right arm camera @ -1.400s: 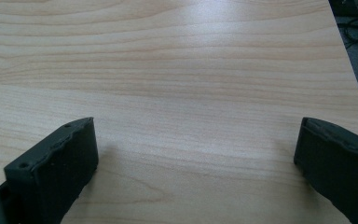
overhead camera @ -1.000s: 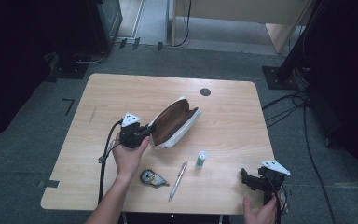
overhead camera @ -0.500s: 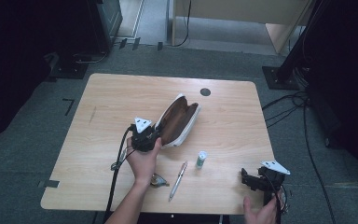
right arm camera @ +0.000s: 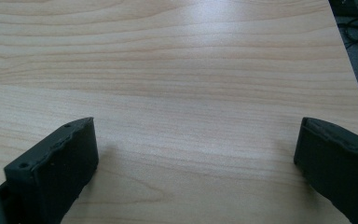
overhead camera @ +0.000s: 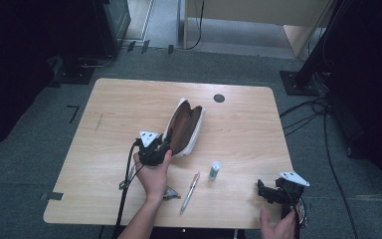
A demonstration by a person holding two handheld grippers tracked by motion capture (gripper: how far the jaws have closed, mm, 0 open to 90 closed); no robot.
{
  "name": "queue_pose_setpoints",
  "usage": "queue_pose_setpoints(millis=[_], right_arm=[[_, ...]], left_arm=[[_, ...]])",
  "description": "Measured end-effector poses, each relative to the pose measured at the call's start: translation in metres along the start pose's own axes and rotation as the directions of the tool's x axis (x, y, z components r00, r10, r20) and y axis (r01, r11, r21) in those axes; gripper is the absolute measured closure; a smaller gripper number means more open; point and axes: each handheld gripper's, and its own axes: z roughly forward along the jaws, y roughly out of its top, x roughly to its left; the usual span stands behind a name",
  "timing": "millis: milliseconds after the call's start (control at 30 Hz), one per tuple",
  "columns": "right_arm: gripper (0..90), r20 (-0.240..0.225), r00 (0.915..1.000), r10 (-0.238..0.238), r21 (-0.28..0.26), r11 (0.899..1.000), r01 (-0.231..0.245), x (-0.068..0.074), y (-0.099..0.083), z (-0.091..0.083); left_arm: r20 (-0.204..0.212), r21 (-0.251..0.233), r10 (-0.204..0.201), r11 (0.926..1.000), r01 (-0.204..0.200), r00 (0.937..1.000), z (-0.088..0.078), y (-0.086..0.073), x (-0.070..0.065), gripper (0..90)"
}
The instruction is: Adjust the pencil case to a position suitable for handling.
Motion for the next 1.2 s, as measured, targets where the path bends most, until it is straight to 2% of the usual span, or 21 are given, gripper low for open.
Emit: queue_pose_setpoints(millis=[67, 167, 300, 400, 433, 567, 767, 833, 867, 933, 967, 1067, 1133, 1200], right_arm=[[0.0, 0.0, 1.0, 0.0, 0.0, 1.0, 0.0, 0.0, 0.0, 0.0], [0.0, 0.0, 1.0, -0.001, 0.0, 1.0, 0.001, 0.0, 0.0, 0.0], [0.0, 0.0, 1.0, 0.0, 0.0, 1.0, 0.0, 0.0, 0.0, 0.0], [0.0, 0.0, 1.0, 0.001, 0.0, 1.0, -0.001, 0.0, 0.0, 0.0], [0.0, 0.0, 1.0, 0.0, 0.0, 1.0, 0.0, 0.0, 0.0, 0.0], [0.0, -0.004, 1.0, 0.005, 0.0, 1.0, -0.005, 0.0, 0.0, 0.0], [0.0, -0.004, 1.0, 0.002, -0.001, 1.0, -0.002, 0.0, 0.0, 0.0], [0.1, -0.002, 1.0, 0.002, -0.001, 1.0, -0.002, 0.0, 0.0, 0.0], [3.2, -0.006, 1.0, -0.002, -0.007, 1.0, 0.002, 0.0, 0.0, 0.0], [18.6, -0.022, 0.9995, -0.023, -0.039, 0.999, 0.022, 0.001, 0.0, -0.003], [21.1, -0.02, 0.9995, -0.024, -0.052, 0.998, 0.023, 0.002, -0.001, -0.004], [20.1, 0.034, 0.9988, -0.035, -0.087, 0.995, 0.038, 0.009, 0.001, -0.009], [22.1, 0.038, 0.999, -0.023, -0.126, 0.992, 0.027, 0.013, 0.006, -0.017], [22.9, 0.021, 0.9996, -0.018, -0.15, 0.989, 0.021, 0.017, 0.014, -0.023]], left_arm=[[0.026, 0.014, -0.011, 0.9998, 0.011, 0.9996, 0.0, 0.001, 0.001, 65.0], [0.059, 0.023, -0.014, 0.9996, 0.013, 0.9982, -0.002, 0.004, 0.002, 59.4], [0.095, 0.054, 0.0, 0.9985, -0.005, 0.9955, -0.001, 0.004, 0.005, 50.8], [0.103, 0.064, 0.016, 0.9977, -0.023, 0.9946, 0.0, 0.002, 0.008, 48.2], [0.104, 0.063, 0.021, 0.9977, -0.027, 0.9944, 0.001, 0.002, 0.009, 49.4], [0.119, 0.065, 0.019, 0.9975, -0.027, 0.9927, 0.0, 0.005, 0.015, 63.8], [0.112, 0.08, 0.006, 0.9967, -0.015, 0.9937, 0.002, 0.005, 0.024, 77.8], [0.113, 0.083, -0.002, 0.9965, -0.007, 0.9936, 0.002, 0.004, 0.026, 79.4], [0.113, 0.082, -0.006, 0.9966, -0.003, 0.9936, 0.002, 0.004, 0.026, 79.5], [0.108, 0.079, -0.012, 0.9969, 0.003, 0.994, 0.002, 0.002, 0.026, 79.5], [0.108, 0.077, -0.018, 0.997, 0.01, 0.994, 0.002, 0.001, 0.026, 79.4], [0.11, 0.075, -0.038, 0.9967, 0.03, 0.9932, 0.002, 0.0, 0.027, 79.4], [0.106, 0.079, -0.045, 0.9962, 0.037, 0.9933, 0.002, 0.0, 0.029, 79.3], [0.102, 0.081, -0.053, 0.9957, 0.045, 0.9934, 0.003, -0.001, 0.03, 78.9]])
